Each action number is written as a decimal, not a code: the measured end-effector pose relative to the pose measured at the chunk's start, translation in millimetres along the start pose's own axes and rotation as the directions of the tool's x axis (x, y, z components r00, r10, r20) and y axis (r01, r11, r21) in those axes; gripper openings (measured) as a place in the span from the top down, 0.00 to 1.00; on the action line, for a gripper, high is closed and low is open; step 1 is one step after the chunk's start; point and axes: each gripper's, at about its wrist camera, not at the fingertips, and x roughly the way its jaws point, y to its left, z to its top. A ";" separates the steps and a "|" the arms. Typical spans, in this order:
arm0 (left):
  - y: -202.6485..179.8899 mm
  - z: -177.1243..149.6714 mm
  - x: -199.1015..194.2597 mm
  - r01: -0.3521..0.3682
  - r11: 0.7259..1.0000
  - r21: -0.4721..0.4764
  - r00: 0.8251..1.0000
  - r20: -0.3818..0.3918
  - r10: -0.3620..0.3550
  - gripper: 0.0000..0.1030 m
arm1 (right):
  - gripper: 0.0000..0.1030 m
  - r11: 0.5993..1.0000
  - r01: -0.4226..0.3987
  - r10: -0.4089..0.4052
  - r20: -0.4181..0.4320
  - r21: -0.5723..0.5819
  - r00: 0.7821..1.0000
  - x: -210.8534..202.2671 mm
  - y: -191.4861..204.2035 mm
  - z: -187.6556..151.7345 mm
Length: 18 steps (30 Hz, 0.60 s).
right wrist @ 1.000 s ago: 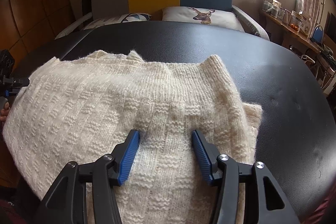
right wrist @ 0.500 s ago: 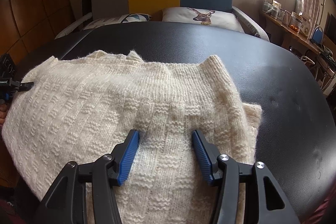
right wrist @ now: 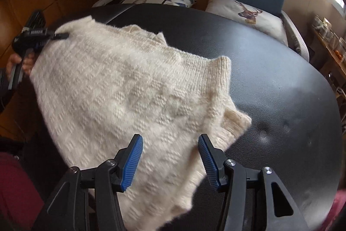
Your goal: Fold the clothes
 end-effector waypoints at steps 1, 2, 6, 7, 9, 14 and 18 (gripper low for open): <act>-1.4 4.5 -4.3 -0.012 1.000 0.003 1.000 0.009 0.012 0.82 | 0.47 1.000 -0.016 0.016 -0.003 -0.013 1.000 1.3 -0.6 1.6; -4.3 8.0 -7.6 -0.024 1.000 0.011 1.000 0.013 0.024 0.82 | 0.47 0.999 -0.039 0.039 0.000 -0.022 0.999 2.1 -0.6 4.1; -18.5 19.0 -18.1 -0.068 0.996 0.054 0.998 0.015 0.067 0.82 | 0.47 0.992 -0.054 0.058 0.030 -0.115 0.998 2.3 9.0 20.7; -21.2 20.6 -19.1 -0.080 0.995 0.062 0.997 0.012 0.079 0.82 | 0.47 0.989 -0.061 0.067 0.037 -0.135 0.997 1.9 10.4 25.5; -24.1 23.0 -19.7 -0.098 0.993 0.060 0.995 0.002 0.098 0.82 | 0.47 0.981 -0.098 0.105 0.031 -0.168 0.994 3.4 12.4 33.8; -26.2 19.0 -24.1 -0.072 0.997 0.016 0.997 0.002 0.072 0.82 | 0.47 0.965 -0.163 0.132 -0.160 -0.204 0.978 47.1 6.9 31.9; -33.7 11.1 -32.8 -0.001 1.000 -0.021 1.000 0.020 0.002 0.82 | 0.46 0.972 -0.168 0.146 -0.138 -0.165 0.980 50.8 1.0 28.2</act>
